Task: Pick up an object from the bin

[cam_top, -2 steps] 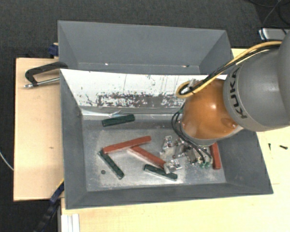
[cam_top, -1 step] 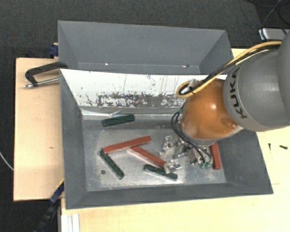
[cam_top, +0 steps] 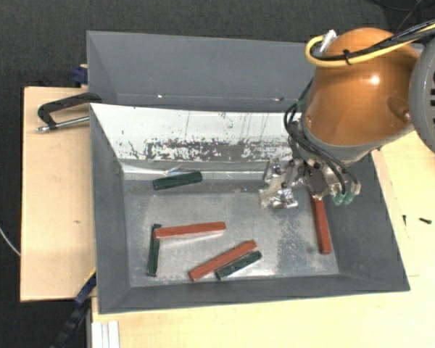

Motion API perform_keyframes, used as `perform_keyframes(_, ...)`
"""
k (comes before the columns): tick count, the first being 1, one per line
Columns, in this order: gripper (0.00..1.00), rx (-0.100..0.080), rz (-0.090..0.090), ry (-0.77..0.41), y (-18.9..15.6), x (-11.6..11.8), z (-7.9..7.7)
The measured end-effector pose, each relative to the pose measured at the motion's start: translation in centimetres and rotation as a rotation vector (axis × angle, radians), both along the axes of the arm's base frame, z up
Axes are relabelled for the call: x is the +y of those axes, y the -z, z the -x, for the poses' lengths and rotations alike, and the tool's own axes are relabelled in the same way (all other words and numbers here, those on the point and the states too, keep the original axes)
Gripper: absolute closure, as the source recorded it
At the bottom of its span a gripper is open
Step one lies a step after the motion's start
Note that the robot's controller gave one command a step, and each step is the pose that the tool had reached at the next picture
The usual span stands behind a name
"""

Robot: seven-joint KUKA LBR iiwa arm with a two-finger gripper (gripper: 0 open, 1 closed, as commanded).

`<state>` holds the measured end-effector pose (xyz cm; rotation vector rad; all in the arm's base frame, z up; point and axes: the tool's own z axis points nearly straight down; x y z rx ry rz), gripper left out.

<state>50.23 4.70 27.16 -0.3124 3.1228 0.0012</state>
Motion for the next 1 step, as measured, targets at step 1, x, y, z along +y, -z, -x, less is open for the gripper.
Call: perform_keyframes(1,1.00,-0.013,-0.001,0.002,-6.24,0.30,-0.28)
